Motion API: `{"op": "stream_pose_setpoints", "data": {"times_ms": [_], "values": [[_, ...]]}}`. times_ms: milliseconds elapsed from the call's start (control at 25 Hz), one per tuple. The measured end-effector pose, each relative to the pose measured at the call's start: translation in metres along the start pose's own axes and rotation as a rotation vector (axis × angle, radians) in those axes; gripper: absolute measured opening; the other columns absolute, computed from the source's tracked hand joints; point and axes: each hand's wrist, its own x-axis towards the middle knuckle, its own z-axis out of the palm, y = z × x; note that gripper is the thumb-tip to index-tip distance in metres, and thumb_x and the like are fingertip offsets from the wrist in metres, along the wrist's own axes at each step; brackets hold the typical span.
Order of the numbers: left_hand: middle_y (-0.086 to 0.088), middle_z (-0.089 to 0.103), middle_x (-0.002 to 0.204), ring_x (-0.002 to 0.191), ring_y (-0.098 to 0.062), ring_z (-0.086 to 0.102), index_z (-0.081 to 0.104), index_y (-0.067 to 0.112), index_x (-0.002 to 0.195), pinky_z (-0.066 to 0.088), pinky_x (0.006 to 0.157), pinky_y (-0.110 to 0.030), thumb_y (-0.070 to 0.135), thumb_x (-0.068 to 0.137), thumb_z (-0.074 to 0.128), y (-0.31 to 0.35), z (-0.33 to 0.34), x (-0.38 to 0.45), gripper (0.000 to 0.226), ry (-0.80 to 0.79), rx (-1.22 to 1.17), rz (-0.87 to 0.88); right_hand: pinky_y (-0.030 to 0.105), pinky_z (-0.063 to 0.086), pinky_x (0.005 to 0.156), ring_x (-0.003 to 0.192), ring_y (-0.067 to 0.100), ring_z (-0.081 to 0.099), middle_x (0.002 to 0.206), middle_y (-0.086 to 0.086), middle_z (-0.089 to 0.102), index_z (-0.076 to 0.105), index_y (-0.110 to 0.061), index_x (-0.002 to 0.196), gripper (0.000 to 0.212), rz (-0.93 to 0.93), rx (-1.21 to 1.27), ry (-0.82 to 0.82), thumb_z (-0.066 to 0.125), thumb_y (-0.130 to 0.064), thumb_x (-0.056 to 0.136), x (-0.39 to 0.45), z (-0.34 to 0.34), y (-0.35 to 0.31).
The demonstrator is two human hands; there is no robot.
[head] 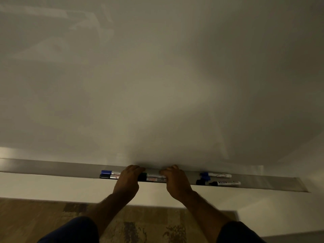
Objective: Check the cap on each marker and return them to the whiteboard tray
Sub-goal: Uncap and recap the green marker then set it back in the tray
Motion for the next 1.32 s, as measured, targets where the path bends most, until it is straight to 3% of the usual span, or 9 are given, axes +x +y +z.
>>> {"op": "stream_pose_setpoints", "data": {"times_ms": [680, 1320], "values": [[-0.002, 0.061, 0.126, 0.12, -0.018, 0.051, 0.056, 0.019, 0.123, 0.035, 0.107, -0.034, 0.001, 0.083, 0.06, 0.006, 0.001, -0.002, 0.044, 0.004, 0.008, -0.005, 0.037, 0.043, 0.094, 0.115, 0.024, 0.049, 0.124, 0.004, 0.061, 0.056, -0.02, 0.125, 0.041, -0.009, 0.003, -0.012, 0.056, -0.005, 0.087, -0.003, 0.001, 0.01], [-0.002, 0.062, 0.124, 0.117, -0.018, 0.052, 0.057, 0.019, 0.121, 0.038, 0.104, -0.033, 0.0, 0.082, 0.059, 0.006, 0.004, 0.0, 0.043, 0.02, 0.02, 0.029, 0.038, 0.043, 0.092, 0.113, 0.025, 0.048, 0.124, 0.004, 0.062, 0.056, -0.02, 0.126, 0.043, -0.008, 0.006, -0.016, 0.055, -0.004, 0.085, -0.005, 0.003, 0.012]]}}
